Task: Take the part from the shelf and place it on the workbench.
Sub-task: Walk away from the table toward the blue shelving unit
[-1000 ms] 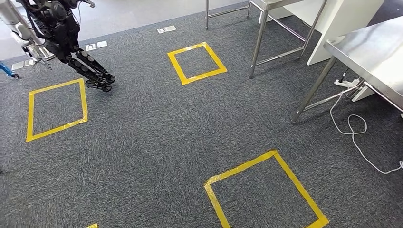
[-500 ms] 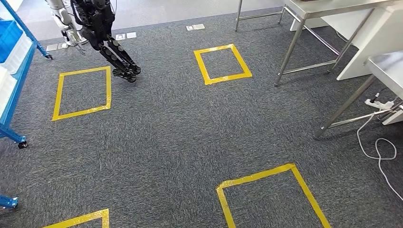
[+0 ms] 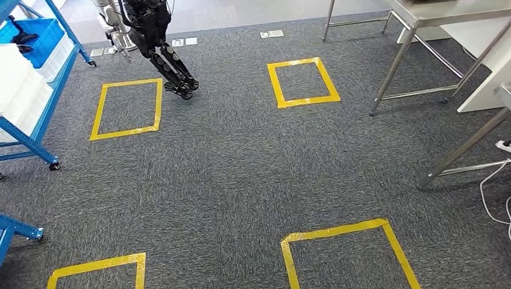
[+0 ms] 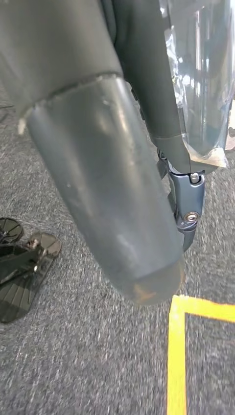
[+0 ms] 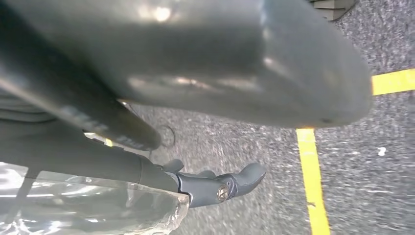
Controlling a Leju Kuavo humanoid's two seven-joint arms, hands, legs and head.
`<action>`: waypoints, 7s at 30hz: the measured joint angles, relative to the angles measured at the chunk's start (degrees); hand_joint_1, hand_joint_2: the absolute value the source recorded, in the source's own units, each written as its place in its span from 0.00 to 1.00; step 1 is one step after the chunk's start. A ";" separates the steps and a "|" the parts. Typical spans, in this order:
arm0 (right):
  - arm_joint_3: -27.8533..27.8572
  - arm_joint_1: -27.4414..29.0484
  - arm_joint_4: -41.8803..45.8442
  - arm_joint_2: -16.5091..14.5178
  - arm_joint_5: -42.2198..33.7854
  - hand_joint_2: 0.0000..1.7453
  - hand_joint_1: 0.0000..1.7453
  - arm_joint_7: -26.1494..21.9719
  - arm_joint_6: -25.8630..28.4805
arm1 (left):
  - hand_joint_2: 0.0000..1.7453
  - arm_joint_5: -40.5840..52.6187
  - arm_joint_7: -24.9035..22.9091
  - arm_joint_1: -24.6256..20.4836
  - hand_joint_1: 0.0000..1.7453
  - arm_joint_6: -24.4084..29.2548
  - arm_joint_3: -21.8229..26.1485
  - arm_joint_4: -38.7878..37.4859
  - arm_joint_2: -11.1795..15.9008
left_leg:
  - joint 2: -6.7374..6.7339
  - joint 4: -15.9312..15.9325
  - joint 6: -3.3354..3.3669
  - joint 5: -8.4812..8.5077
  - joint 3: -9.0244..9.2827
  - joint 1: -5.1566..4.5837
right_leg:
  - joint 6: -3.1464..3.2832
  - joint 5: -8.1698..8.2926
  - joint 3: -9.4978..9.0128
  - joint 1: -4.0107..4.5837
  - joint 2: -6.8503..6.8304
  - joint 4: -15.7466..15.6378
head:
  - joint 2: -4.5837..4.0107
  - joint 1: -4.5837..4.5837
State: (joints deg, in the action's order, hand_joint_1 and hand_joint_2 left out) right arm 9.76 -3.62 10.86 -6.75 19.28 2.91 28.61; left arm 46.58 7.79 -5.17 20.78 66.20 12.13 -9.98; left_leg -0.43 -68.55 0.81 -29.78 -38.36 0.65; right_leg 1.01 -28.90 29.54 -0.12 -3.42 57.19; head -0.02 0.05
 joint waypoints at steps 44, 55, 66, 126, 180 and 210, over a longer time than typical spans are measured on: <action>6.99 0.96 0.09 -1.22 -7.97 0.00 0.00 1.49 6.34 | 0.00 8.72 5.39 -0.21 0.00 -5.05 -4.89 0.02 0.74 | 2.72 11.97 2.61 3.80 6.52 -0.40 | -1.71 -6.66 8.34 -0.61 2.98 16.90 | 0.01 -0.22; 7.59 1.01 0.04 -1.31 -7.82 0.00 0.00 -0.03 6.00 | 0.00 5.55 7.71 0.04 0.00 -4.25 -4.49 0.01 0.99 | 3.58 6.50 -0.21 0.17 4.19 0.01 | -1.06 0.68 0.98 -1.48 4.03 0.71 | 0.00 0.21; 7.59 1.05 0.04 -1.07 -6.27 0.00 0.00 -1.04 5.16 | 0.00 0.96 9.97 -0.23 0.00 -4.75 -1.10 0.01 1.11 | -2.46 9.75 0.93 2.93 4.78 -1.03 | -1.12 -0.85 -0.25 -0.11 -1.54 0.63 | 0.00 0.44; 4.06 0.99 -0.13 -1.30 -0.17 0.00 0.00 -7.46 4.13 | 0.00 -5.43 10.04 -0.67 0.00 -4.85 6.07 -0.45 1.75 | -2.40 9.30 0.44 3.67 4.36 -0.23 | -1.23 -0.64 -0.57 -0.78 -0.91 0.58 | 0.00 0.51; 2.73 0.82 -0.16 -0.88 1.33 0.00 0.00 -7.08 4.03 | 0.00 -4.85 12.08 -0.60 0.00 -2.70 7.13 -0.35 1.66 | 2.10 5.52 -0.29 0.26 3.55 0.10 | -1.39 0.34 0.26 -1.65 3.45 0.74 | 0.00 0.44; 3.13 1.06 -0.15 -0.69 0.55 0.00 0.00 -8.42 3.42 | 0.00 -7.45 14.72 -0.75 0.00 -5.09 7.65 -0.36 1.79 | 1.43 8.13 0.09 1.07 5.29 -0.78 | -0.72 1.61 0.53 -1.05 3.13 -0.60 | 0.00 -0.04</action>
State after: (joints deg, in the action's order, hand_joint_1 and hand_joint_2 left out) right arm 12.89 -2.56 10.71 -7.44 19.83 -5.51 32.03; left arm 39.13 22.51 -5.92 15.69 73.84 11.77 -8.19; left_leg 0.99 -60.42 0.90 -28.71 -33.07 -0.13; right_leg 0.29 -27.30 30.07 -1.17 -0.29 56.58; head -0.02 0.01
